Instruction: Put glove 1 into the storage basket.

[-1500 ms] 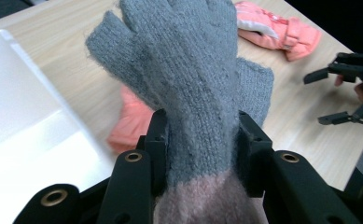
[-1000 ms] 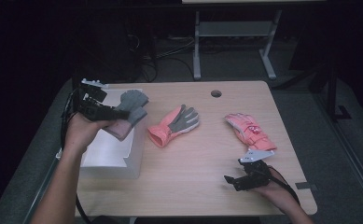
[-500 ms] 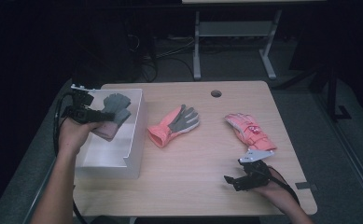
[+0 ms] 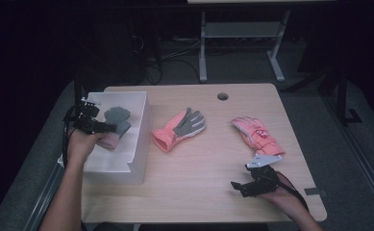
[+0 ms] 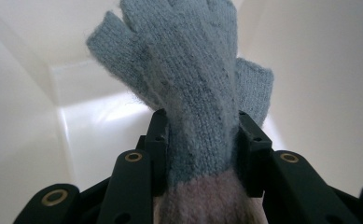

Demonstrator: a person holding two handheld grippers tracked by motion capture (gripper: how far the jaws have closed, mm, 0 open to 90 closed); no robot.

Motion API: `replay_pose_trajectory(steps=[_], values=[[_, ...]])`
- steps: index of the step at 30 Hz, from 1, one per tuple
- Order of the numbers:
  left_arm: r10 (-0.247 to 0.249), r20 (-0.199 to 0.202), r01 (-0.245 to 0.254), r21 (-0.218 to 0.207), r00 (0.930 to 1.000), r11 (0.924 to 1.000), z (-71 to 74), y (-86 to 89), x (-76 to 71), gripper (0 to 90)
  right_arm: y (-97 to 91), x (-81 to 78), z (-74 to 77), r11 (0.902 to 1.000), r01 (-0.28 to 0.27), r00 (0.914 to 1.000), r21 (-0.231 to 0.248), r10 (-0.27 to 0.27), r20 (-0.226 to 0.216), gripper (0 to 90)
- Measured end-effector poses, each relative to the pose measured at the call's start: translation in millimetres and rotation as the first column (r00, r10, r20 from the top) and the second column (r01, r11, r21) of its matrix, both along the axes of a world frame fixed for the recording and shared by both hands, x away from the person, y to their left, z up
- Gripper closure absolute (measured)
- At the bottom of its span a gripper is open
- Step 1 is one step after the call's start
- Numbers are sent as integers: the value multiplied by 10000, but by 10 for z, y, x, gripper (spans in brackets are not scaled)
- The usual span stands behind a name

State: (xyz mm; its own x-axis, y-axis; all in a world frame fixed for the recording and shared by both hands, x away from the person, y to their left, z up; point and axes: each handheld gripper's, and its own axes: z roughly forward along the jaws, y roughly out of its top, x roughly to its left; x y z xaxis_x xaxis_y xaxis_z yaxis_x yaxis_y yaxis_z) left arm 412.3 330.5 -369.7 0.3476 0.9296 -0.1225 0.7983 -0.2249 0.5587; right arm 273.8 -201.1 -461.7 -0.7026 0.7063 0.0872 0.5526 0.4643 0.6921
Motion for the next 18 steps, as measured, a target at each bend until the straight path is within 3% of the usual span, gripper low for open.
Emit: replay_pose_trajectory(steps=[7, 18], values=[[284, -311, -276, 249, 9991, 9993, -190, 62, 29, 630, -2, 1, 2, 10000, -5, 10000, 23, 5, -28, 135], [349, -923, -270, 854, 9951, 9960, -496, 37, 61, 615, -5, -4, -3, 10000, 13, 10000, 56, -13, -43, 135]])
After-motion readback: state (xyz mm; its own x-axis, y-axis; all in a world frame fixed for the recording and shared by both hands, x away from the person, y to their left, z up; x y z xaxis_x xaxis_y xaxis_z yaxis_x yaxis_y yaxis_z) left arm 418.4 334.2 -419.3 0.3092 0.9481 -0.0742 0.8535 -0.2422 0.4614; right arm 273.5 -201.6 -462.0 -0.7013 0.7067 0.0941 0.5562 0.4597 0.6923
